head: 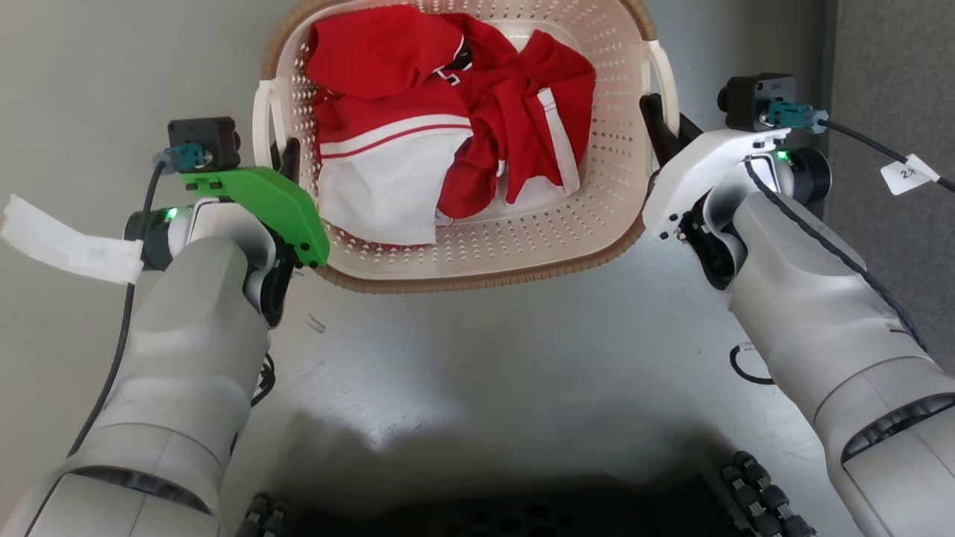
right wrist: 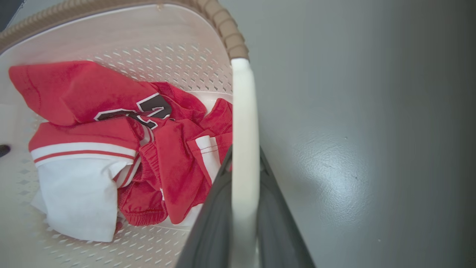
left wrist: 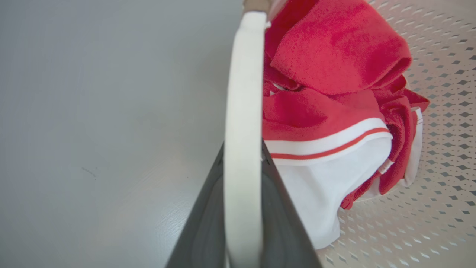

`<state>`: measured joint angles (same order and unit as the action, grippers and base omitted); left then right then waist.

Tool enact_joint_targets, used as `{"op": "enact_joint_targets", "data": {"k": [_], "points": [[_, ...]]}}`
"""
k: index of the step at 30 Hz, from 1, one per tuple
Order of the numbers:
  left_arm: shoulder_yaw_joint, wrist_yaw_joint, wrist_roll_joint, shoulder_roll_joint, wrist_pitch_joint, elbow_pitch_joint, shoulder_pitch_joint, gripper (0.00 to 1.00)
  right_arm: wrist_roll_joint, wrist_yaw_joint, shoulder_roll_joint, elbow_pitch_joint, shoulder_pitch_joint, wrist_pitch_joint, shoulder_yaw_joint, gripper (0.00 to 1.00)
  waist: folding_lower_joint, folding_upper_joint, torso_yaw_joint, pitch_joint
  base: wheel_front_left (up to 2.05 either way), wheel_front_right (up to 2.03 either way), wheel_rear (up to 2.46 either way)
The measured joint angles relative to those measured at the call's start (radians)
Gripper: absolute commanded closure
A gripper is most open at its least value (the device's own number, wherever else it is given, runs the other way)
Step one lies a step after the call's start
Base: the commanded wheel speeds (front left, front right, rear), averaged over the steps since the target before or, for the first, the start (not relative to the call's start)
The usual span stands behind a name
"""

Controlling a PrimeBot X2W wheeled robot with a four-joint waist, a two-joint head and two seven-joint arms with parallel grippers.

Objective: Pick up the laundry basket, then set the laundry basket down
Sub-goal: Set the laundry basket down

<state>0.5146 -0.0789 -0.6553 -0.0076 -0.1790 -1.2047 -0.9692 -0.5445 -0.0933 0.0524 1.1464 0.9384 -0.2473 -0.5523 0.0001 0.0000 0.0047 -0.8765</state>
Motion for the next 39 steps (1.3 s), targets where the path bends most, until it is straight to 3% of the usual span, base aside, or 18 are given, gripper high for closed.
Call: {"op": "enact_joint_targets", "data": {"k": [29, 30, 31, 32, 33, 39], "points": [[0.006, -0.012, 0.002, -0.008, -0.025, -0.029, -0.014, 1.0, 0.009, 0.011, 0.004, -0.023, -0.004, -0.002, 0.02, 1.0, -0.0001, 0.0, 0.0, -0.027, 0.0, 0.0, 0.0], [0.004, -0.015, 0.0, -0.008, -0.026, -0.03, -0.014, 1.0, 0.009, 0.011, 0.004, -0.023, -0.004, -0.002, 0.021, 0.95, -0.0001, 0.0, 0.001, -0.026, 0.0, 0.0, 0.0], [-0.001, -0.015, -0.004, -0.01, -0.026, -0.03, -0.014, 0.7, 0.009, 0.011, 0.004, -0.024, -0.004, -0.002, 0.022, 0.65, 0.0, 0.0, 0.001, -0.024, 0.0, 0.0, 0.0], [-0.003, -0.015, -0.008, -0.011, -0.026, -0.031, -0.014, 0.31, 0.009, 0.011, 0.004, -0.025, -0.004, -0.002, 0.023, 0.31, -0.0001, 0.0, 0.001, -0.023, 0.0, 0.0, 0.0], [-0.004, -0.015, -0.008, -0.01, -0.026, -0.033, -0.014, 0.0, 0.009, 0.011, 0.005, -0.026, -0.004, -0.002, 0.026, 0.0, -0.0001, 0.0, 0.001, -0.021, 0.0, 0.0, 0.0], [-0.007, -0.019, -0.009, 0.01, -0.035, -0.043, -0.015, 0.0, 0.009, 0.01, 0.031, -0.026, -0.005, -0.002, 0.034, 0.0, -0.0001, 0.0, 0.003, -0.013, 0.0, 0.0, 0.0]]}}
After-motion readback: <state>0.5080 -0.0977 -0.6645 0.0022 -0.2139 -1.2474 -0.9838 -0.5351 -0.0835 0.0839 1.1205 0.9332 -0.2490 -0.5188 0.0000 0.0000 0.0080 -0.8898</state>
